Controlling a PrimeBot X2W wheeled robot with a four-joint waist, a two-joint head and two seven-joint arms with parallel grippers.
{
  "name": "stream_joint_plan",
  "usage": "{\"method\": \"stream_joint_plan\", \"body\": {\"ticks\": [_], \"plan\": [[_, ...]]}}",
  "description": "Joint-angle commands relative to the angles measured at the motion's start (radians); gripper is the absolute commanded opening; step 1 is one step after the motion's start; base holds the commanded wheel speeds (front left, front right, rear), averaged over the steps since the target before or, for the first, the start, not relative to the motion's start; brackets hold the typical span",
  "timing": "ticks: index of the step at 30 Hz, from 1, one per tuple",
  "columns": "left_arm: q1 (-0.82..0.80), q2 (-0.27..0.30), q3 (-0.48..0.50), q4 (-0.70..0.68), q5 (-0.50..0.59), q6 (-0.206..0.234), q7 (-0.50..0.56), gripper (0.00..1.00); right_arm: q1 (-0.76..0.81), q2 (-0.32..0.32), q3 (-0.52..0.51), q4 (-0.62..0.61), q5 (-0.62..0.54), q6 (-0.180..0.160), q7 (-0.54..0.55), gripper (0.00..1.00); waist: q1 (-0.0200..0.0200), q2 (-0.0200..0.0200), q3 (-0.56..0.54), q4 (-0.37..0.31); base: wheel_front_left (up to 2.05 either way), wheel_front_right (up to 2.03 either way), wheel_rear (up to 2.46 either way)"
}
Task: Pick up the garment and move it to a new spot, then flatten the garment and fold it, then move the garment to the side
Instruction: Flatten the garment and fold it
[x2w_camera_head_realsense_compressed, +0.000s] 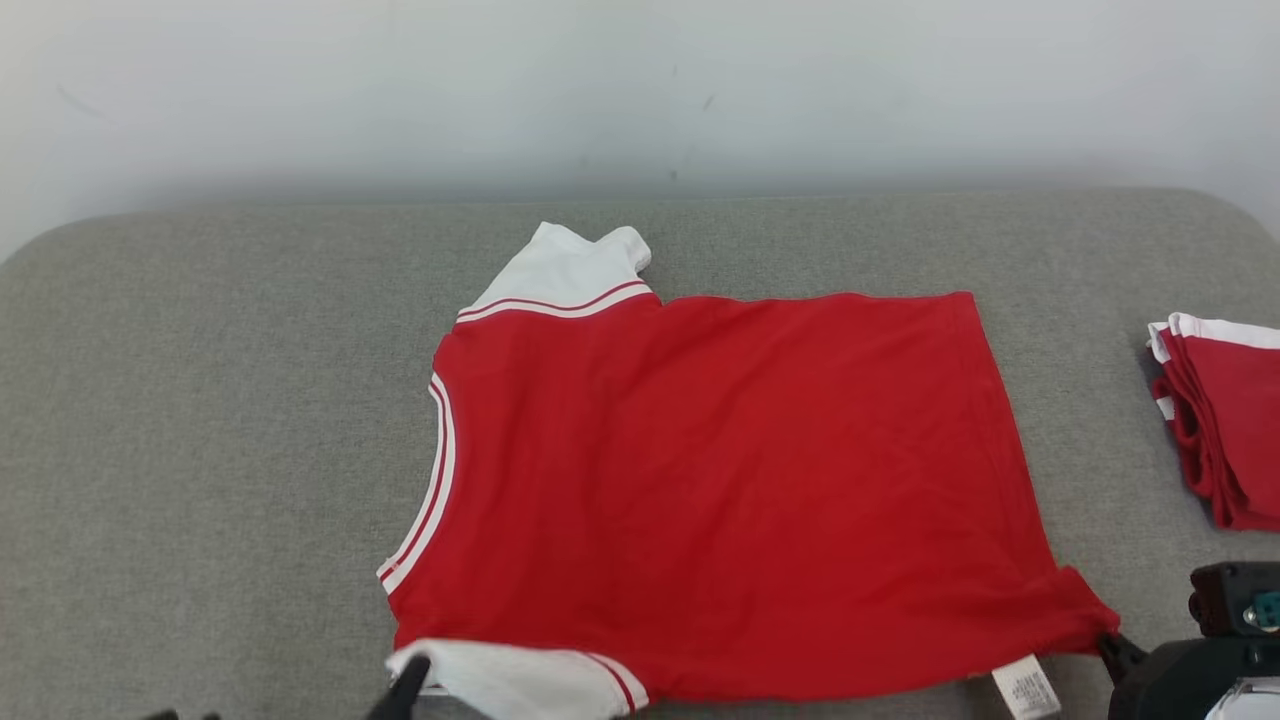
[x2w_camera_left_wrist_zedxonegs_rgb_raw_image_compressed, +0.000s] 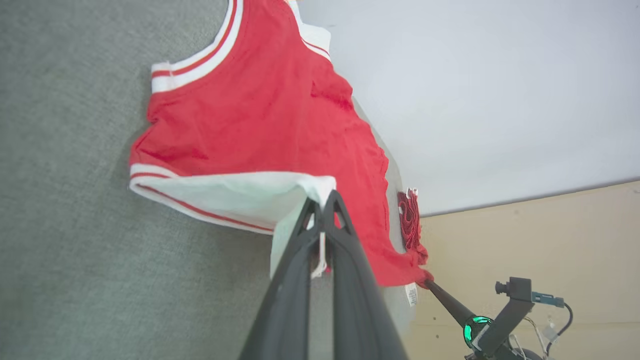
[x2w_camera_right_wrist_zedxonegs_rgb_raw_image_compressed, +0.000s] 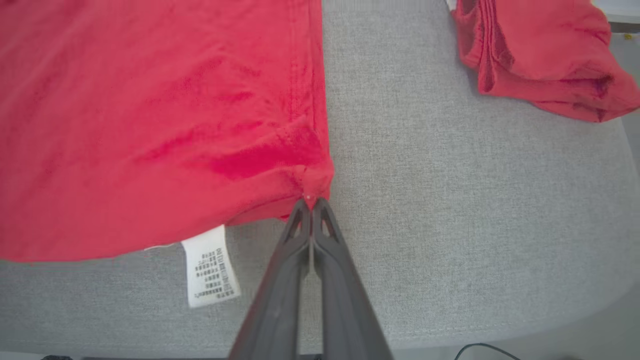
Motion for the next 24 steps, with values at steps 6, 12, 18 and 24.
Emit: {"method": "stream_joint_plan", "body": {"ticks": [6,12,18,24], "plan": [[-0.172,-0.017,-0.017,0.122,0.046,-0.006,-0.055,0.00,-0.079,-0.011,0.021,0.060,-0.003,-0.002,-0.073,0.00,0.0000,0.0000,0.002,-0.009,0.00,0.00,0.00],[-0.327,-0.026,-0.035,0.243,0.116,-0.015,-0.137,0.00,-0.152,-0.007,0.031,0.145,-0.007,-0.002,-0.138,0.00,0.0000,0.0000,0.028,-0.012,0.00,0.00,0.00],[-0.462,-0.021,-0.070,0.368,0.233,-0.017,-0.216,0.00,-0.204,0.001,0.030,0.219,-0.023,-0.002,-0.196,0.00,0.0000,0.0000,0.069,-0.016,0.00,0.00,0.00],[-0.544,-0.018,-0.095,0.440,0.294,-0.023,-0.262,0.00,-0.260,0.014,0.021,0.269,-0.053,-0.002,-0.276,0.00,0.0000,0.0000,0.103,-0.023,0.00,0.00,0.00]]}}
